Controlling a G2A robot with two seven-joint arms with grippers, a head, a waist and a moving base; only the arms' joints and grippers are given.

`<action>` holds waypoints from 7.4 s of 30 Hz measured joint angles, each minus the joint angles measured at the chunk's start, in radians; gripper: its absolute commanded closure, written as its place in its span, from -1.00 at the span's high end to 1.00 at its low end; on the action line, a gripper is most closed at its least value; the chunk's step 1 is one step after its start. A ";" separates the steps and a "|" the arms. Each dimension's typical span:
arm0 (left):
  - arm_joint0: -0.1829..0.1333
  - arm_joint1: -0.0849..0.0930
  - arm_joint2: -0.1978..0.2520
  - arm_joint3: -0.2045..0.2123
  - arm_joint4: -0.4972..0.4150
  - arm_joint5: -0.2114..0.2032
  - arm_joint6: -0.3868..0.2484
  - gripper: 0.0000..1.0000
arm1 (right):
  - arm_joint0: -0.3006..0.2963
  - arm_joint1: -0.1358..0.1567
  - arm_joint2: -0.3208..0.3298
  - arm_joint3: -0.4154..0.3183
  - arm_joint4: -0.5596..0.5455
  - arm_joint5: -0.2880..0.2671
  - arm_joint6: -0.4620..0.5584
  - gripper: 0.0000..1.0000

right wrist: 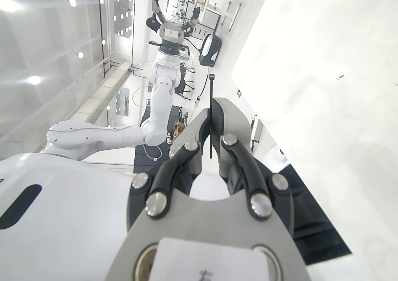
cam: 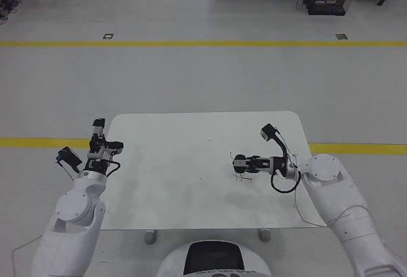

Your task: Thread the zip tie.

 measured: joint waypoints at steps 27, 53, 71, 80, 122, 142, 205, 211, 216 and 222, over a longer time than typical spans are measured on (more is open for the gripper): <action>0.124 -0.020 0.301 -0.217 0.553 -0.285 -0.009 1.00 | -0.063 0.000 0.022 0.014 0.146 0.000 -0.110 -1.00; -0.024 -0.030 0.532 -0.187 1.156 -0.182 -0.025 1.00 | -0.063 -0.004 0.029 0.020 0.162 0.022 -0.200 -1.00; -0.051 -0.022 0.635 -0.183 1.703 -0.095 -0.008 1.00 | -0.073 -0.005 0.005 -0.006 0.138 0.018 -0.237 -1.00; -0.058 -0.021 0.649 -0.170 1.802 -0.035 0.033 1.00 | -0.061 -0.007 0.004 0.011 0.160 0.000 -0.188 -1.00; -0.053 -0.016 0.647 -0.170 1.911 0.005 0.046 1.00 | -0.007 -0.043 0.053 0.122 0.311 0.000 -0.029 -1.00; -0.487 0.148 1.083 -0.077 1.965 0.234 -0.266 1.00 | -0.051 -0.036 0.068 0.090 0.296 0.034 -0.161 -1.00; -0.386 0.100 0.908 -0.014 1.451 0.008 -0.087 1.00 | -0.083 -0.028 0.041 0.018 0.250 0.000 -0.260 -1.00; -0.366 0.094 0.881 -0.002 1.309 -0.044 -0.038 1.00 | -0.083 -0.028 0.043 0.016 0.253 0.000 -0.256 -1.00; -0.363 0.091 0.865 0.016 1.200 -0.103 -0.003 1.00 | -0.082 -0.029 0.047 0.017 0.249 0.000 -0.251 -1.00; -0.356 0.089 0.862 0.018 1.201 -0.097 -0.002 1.00 | -0.082 -0.029 0.047 0.017 0.249 0.000 -0.252 -1.00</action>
